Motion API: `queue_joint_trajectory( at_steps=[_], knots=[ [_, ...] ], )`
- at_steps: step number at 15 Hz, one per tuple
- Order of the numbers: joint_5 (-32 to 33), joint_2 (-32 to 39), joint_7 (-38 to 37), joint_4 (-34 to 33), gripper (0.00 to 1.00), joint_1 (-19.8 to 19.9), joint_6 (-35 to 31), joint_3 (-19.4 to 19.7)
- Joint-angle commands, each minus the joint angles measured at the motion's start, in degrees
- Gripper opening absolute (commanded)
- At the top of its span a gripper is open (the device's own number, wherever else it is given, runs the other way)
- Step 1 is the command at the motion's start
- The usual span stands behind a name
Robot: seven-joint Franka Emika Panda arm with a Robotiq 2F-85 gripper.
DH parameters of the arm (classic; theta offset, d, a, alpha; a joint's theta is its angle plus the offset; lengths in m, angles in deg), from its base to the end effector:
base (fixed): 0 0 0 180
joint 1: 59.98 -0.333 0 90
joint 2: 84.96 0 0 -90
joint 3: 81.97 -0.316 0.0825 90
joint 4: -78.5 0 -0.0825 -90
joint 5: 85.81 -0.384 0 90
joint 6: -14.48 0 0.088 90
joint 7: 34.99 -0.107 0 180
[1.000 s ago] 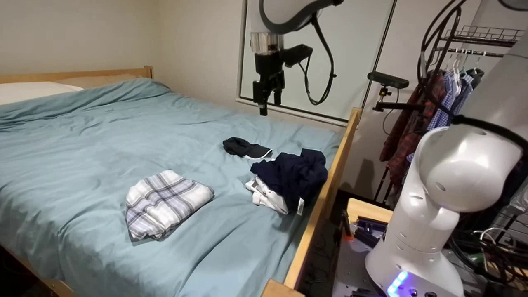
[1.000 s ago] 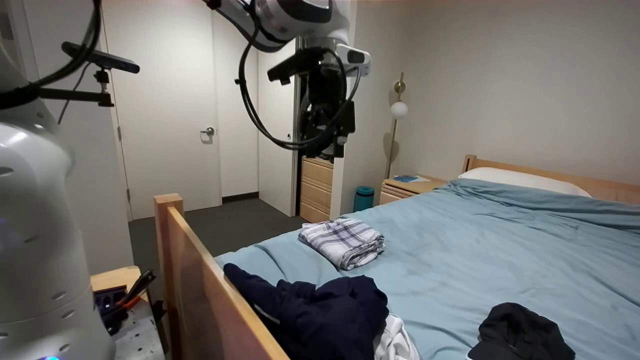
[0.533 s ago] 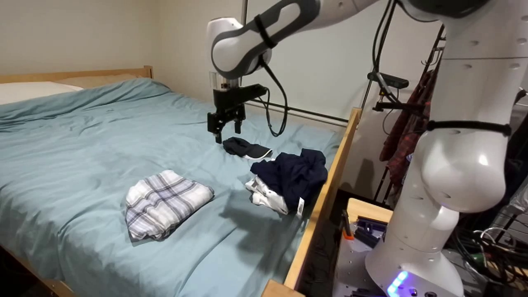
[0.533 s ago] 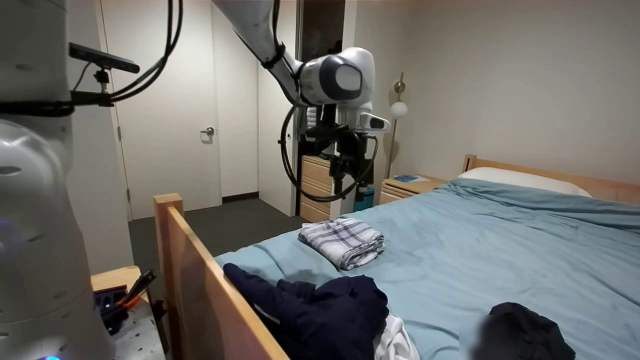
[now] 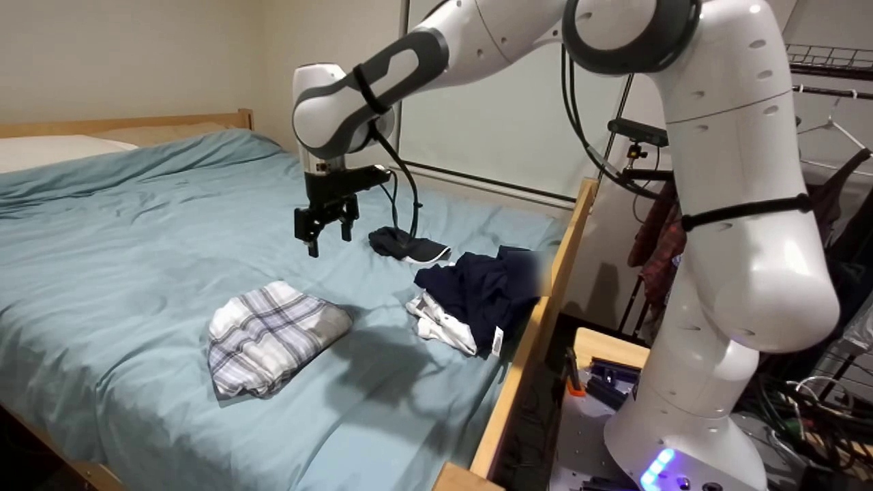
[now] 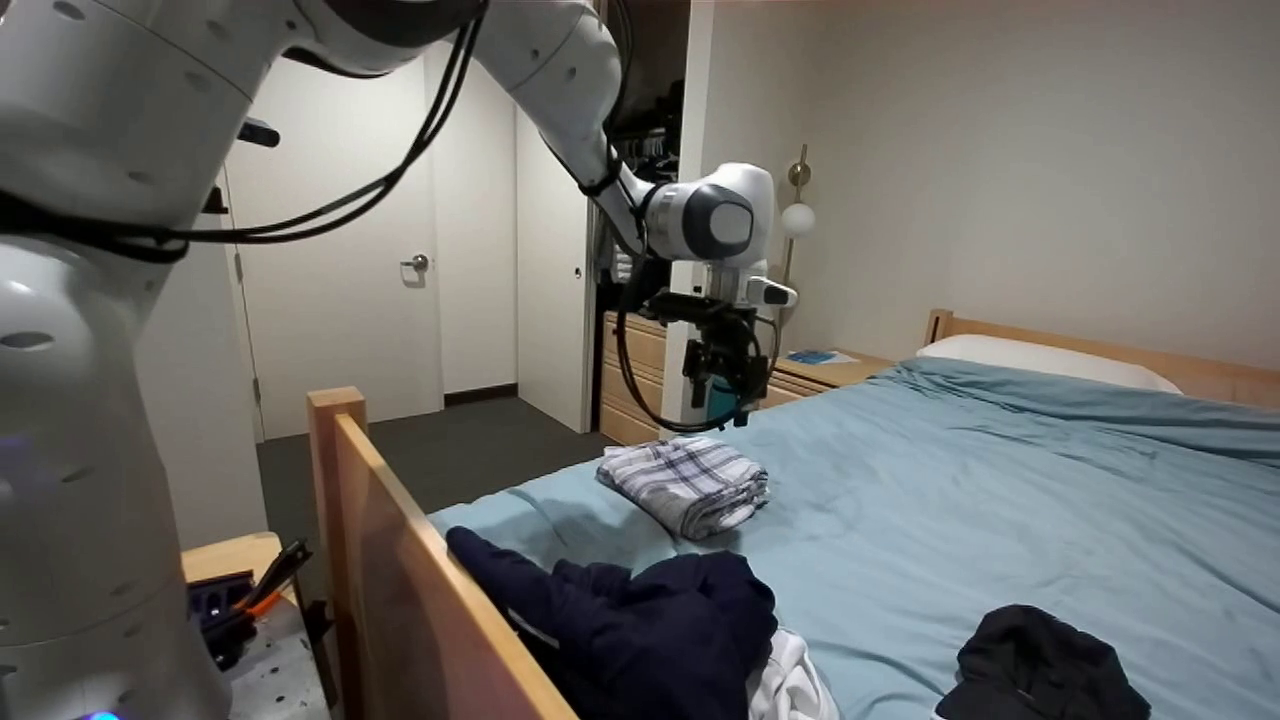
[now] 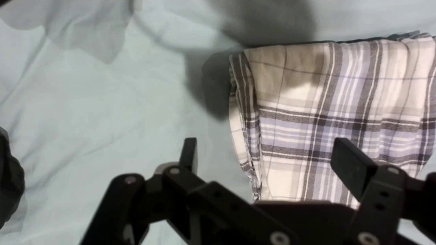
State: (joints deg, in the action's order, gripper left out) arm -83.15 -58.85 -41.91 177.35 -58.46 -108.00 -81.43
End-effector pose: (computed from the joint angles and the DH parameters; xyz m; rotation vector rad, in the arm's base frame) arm 0.6580 -0.0251 0.3174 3.0898 -0.2012 -0.0642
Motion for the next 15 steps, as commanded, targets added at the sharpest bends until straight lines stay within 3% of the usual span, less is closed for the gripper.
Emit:
queue_joint_trajectory(
  at_steps=[1, 5, 8, 11, 12, 15],
  knots=[
    [-0.35, 0.0, 0.25, -0.28, 1.0, -0.55, 0.16, 0.66],
    [-6.62, 3.46, -1.3, -1.5, 1.0, -0.22, -0.82, -1.03],
    [-9.8, 4.15, -11.66, -0.27, 1.0, -2.62, -1.1, 0.0],
    [-9.1, 4.63, -23.04, -0.5, 1.0, -5.89, -0.95, 1.75],
    [-8.21, 4.69, -17.53, -0.51, 1.0, -4.85, 0.0, 1.17],
    [-8.17, 4.73, -21.75, -0.52, 1.0, -6.26, -0.03, 1.64]
  ],
)
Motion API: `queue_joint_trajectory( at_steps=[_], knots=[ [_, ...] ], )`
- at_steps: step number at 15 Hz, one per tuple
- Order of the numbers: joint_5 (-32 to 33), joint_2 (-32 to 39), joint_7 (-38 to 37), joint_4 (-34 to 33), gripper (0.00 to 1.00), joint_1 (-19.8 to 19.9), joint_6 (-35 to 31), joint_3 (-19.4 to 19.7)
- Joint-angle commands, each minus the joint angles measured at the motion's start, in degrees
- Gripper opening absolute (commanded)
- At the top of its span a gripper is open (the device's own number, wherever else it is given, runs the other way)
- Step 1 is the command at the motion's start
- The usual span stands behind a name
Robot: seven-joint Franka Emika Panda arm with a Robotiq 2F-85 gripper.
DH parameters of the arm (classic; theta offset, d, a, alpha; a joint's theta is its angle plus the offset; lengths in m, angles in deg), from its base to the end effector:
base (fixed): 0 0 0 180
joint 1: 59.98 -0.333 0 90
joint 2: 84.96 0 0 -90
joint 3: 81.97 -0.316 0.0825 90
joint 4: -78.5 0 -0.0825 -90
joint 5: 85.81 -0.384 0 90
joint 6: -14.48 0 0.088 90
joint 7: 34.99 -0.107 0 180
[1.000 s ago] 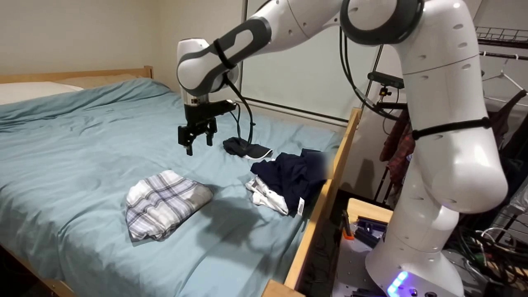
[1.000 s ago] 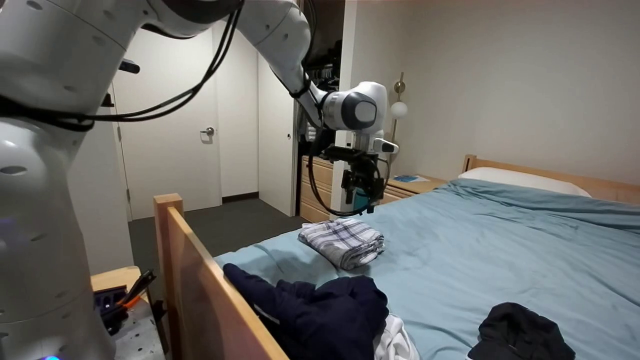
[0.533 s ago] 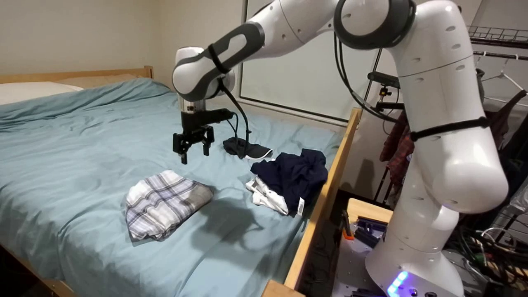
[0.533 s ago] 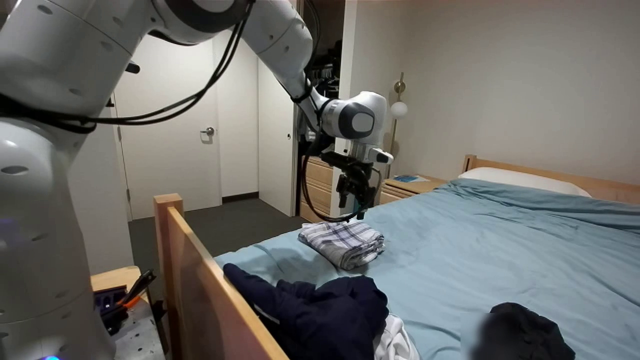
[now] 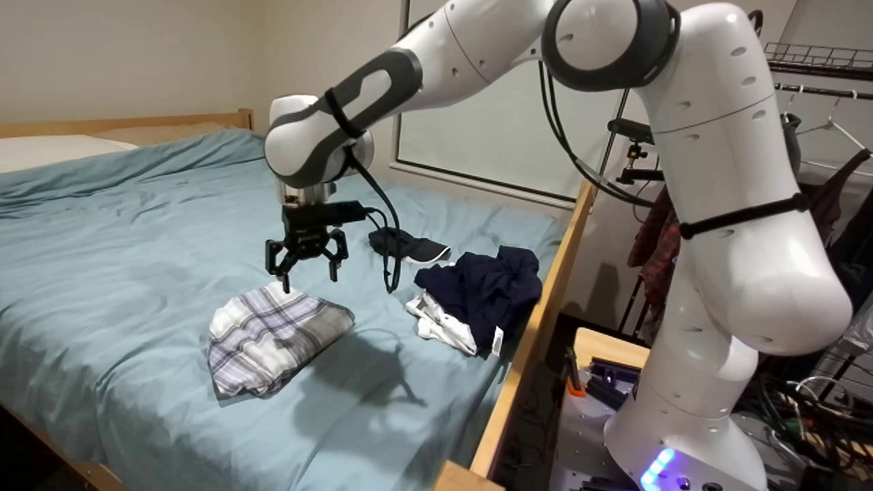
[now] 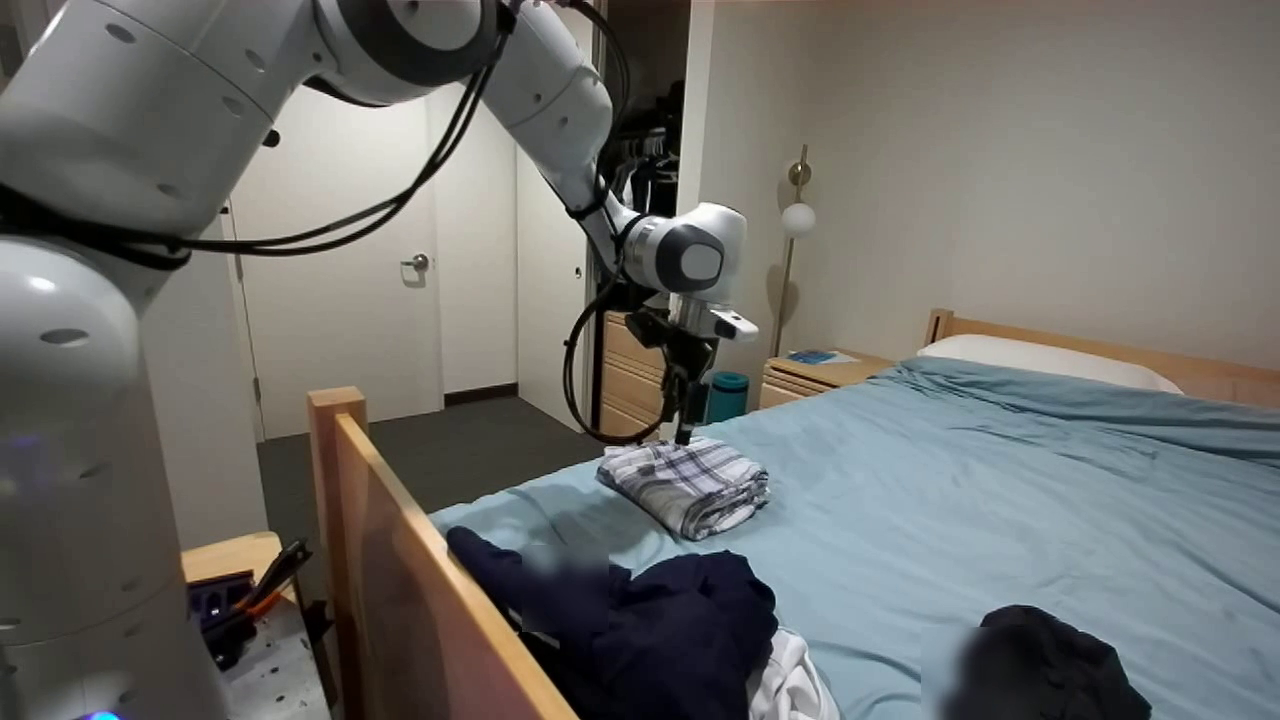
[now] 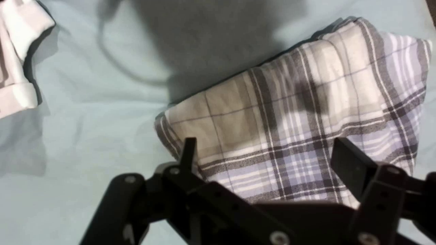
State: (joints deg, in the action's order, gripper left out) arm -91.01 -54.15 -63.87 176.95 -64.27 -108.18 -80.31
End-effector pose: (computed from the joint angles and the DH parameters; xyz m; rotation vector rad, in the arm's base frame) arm 0.6565 0.0357 0.2668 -3.0104 0.7820 0.1965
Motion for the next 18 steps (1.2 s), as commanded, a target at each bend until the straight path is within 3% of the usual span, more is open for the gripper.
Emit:
queue_joint_trajectory(
  at_steps=[1, 2, 10, 18],
  knots=[
    [-0.31, 0.03, 0.07, -0.12, 1.0, -0.43, 0.15, 0.62],
    [0.16, 1.35, -7.76, -2.36, 1.0, -1.68, 3.87, 2.61],
    [-6.81, 9.93, -28.28, -5.26, 1.0, -2.58, 3.69, 1.31],
    [-16.23, 15.71, -45.37, -6.72, 1.0, -2.81, -5.65, -0.05]
  ],
)
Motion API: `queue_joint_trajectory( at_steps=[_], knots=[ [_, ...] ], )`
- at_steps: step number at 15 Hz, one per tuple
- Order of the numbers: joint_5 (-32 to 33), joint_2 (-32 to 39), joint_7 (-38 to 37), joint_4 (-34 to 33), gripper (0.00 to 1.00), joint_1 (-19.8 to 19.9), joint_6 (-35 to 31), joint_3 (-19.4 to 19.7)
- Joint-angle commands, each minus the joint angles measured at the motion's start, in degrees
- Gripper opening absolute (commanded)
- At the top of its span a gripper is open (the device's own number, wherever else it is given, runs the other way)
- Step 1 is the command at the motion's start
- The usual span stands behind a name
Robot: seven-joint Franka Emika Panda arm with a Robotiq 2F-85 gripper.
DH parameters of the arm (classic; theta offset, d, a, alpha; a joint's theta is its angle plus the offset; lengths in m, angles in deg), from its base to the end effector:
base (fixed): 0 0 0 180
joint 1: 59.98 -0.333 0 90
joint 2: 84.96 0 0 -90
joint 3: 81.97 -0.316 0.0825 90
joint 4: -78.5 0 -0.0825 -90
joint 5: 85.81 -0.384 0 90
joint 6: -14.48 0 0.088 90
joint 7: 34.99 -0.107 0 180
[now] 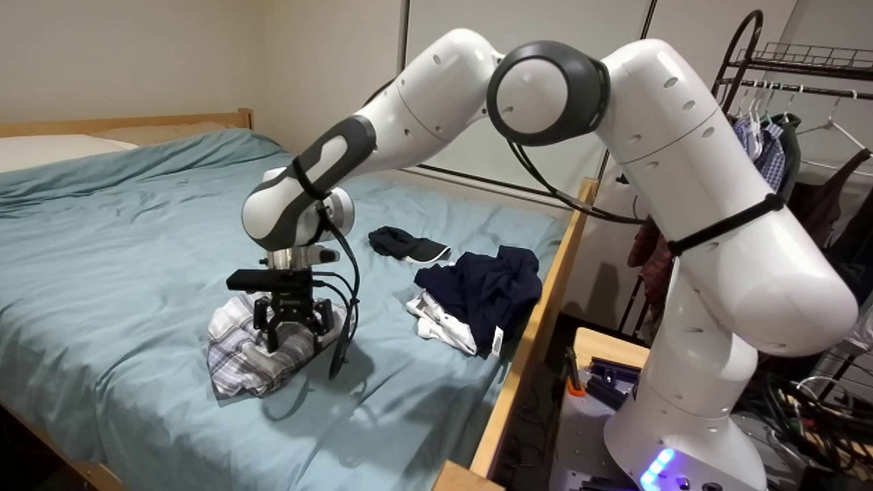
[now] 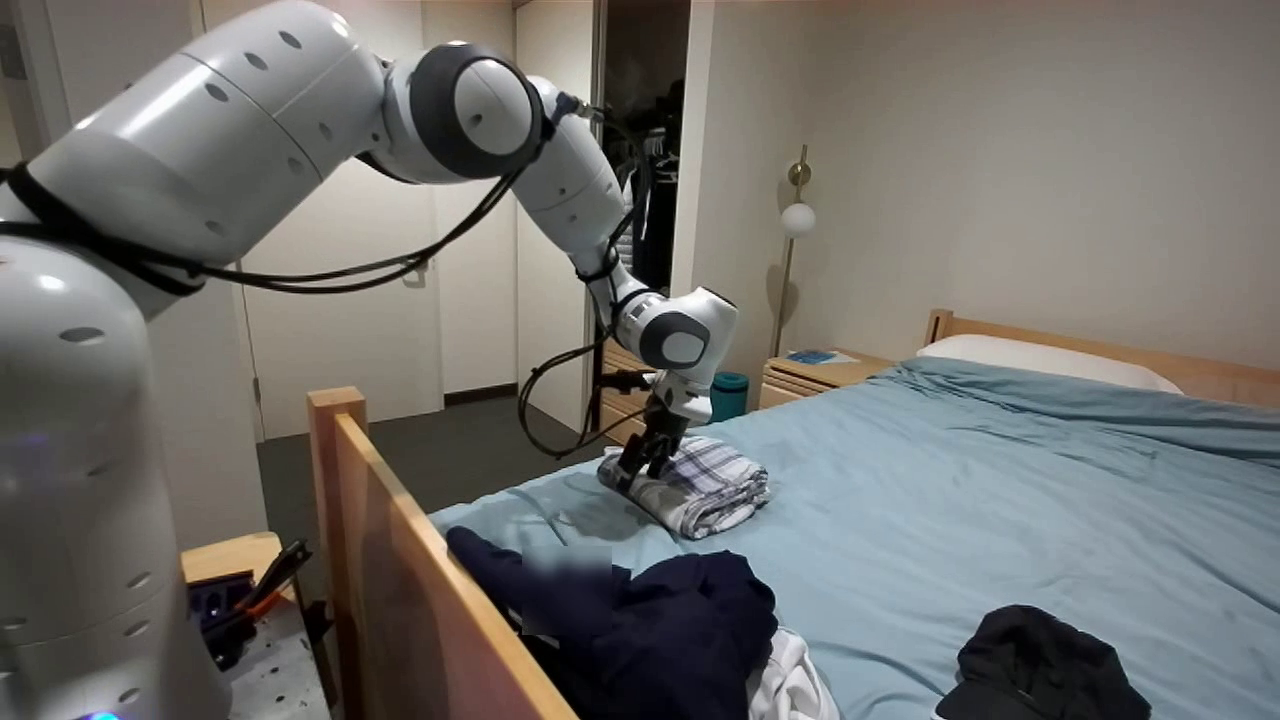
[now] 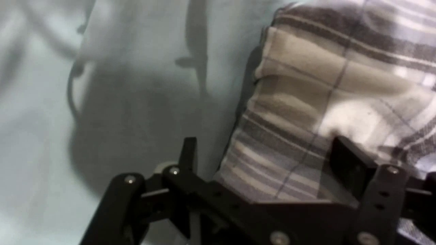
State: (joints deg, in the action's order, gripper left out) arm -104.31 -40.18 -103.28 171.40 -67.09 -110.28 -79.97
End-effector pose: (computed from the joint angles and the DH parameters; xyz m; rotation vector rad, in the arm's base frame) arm 0.6600 0.0732 0.1481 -2.4290 1.8660 0.4744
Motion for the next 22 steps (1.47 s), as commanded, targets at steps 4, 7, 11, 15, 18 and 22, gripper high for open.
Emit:
queue_joint_trajectory(
  at_steps=[4, 7, 11, 15, 18, 22],
  knots=[
    [-3.66, 3.08, -15.46, -0.38, 1.0, -1.23, -11.08, 0.33],
    [-0.73, 4.2, -24.46, -0.55, 0.75, -3.93, -15.67, 2.62],
    [3.33, 4.61, -33.11, -0.57, 0.53, -7.02, -16.75, 5.08],
    [9.17, 1.13, -31.27, 2.47, 0.27, -6.99, -10.67, 4.16],
    [12.37, -6.69, -31.49, 12.06, 0.09, -7.9, -7.77, 4.09],
    [15.07, -15.05, -36.13, 22.26, 0.08, -9.61, -8.1, 4.74]
  ],
)
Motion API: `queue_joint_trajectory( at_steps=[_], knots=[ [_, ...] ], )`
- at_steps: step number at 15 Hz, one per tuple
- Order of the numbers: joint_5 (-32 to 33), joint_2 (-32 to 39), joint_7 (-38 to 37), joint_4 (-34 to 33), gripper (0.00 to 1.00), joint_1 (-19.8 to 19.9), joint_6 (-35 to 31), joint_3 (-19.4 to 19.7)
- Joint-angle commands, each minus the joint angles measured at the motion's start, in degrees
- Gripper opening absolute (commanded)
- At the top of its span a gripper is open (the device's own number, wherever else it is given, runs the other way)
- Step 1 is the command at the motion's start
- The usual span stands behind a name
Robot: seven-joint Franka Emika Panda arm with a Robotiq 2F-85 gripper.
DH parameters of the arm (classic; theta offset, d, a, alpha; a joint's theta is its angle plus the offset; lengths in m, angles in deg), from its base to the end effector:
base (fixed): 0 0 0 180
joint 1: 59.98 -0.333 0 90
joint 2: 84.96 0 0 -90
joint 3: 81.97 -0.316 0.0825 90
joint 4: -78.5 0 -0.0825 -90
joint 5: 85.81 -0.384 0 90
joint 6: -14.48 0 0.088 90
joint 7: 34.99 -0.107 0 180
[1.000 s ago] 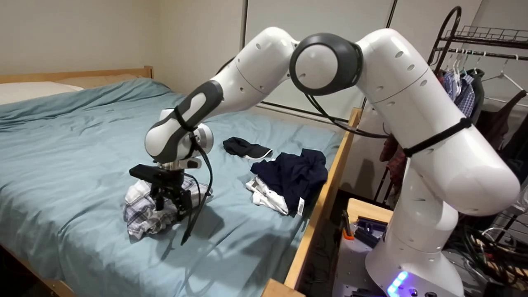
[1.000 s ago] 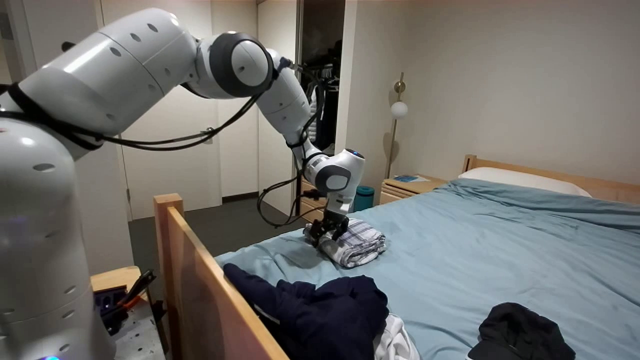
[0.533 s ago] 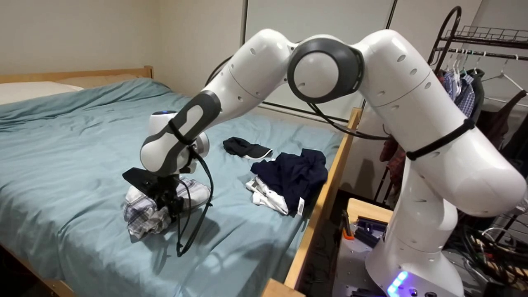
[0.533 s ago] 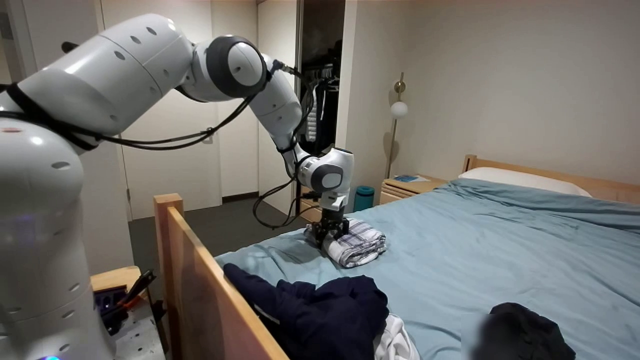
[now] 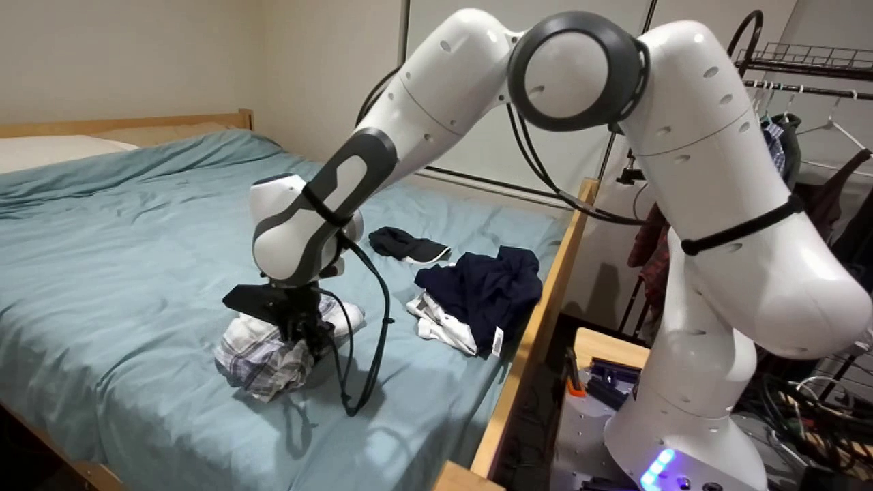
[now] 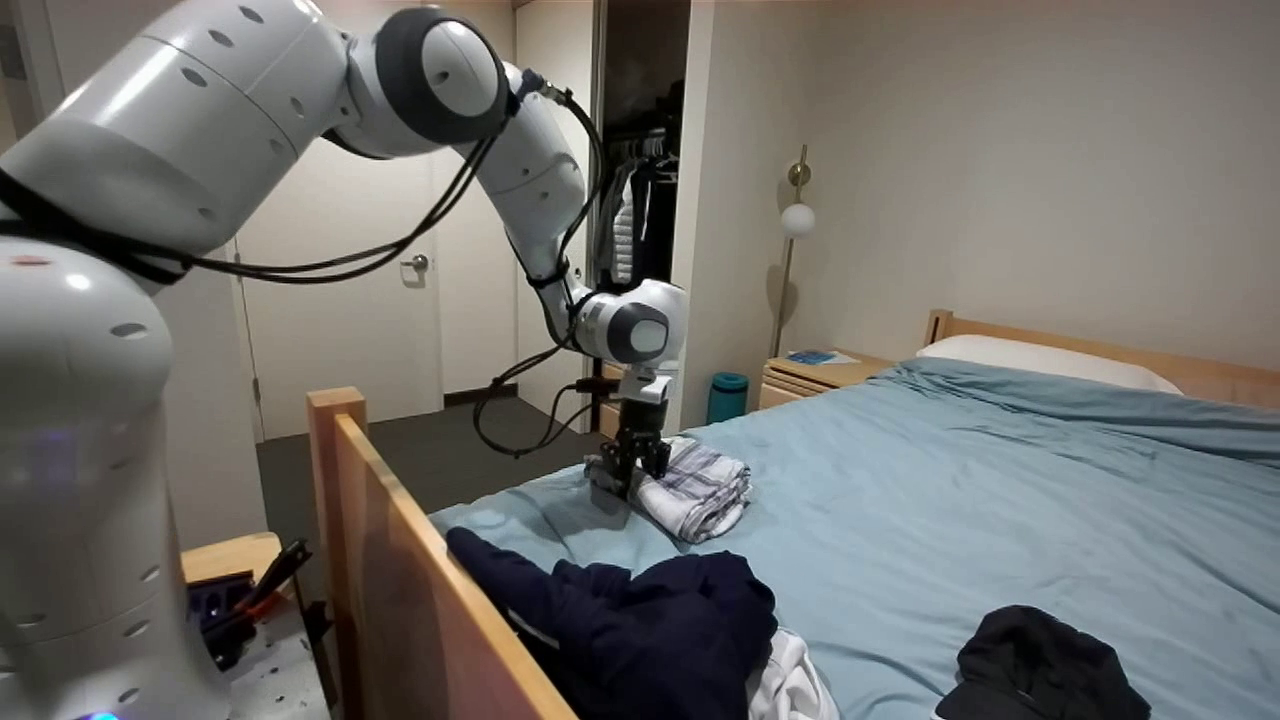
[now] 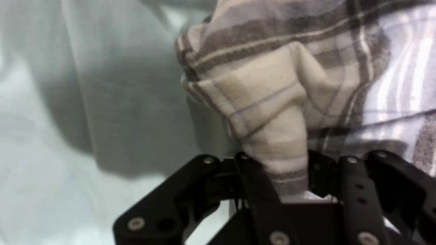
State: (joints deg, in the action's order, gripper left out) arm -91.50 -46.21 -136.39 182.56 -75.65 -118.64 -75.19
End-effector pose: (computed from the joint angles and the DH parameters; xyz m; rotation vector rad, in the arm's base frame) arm 0.6212 0.1020 0.1540 2.0152 -2.2228 -0.1284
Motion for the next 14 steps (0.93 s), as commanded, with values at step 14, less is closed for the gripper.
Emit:
queue_joint_trajectory(
  at_steps=[14],
  knots=[
    [-15.87, -29.05, -4.58, 45.62, 0.08, 4.4, -5.19, -11.26]
  ],
)
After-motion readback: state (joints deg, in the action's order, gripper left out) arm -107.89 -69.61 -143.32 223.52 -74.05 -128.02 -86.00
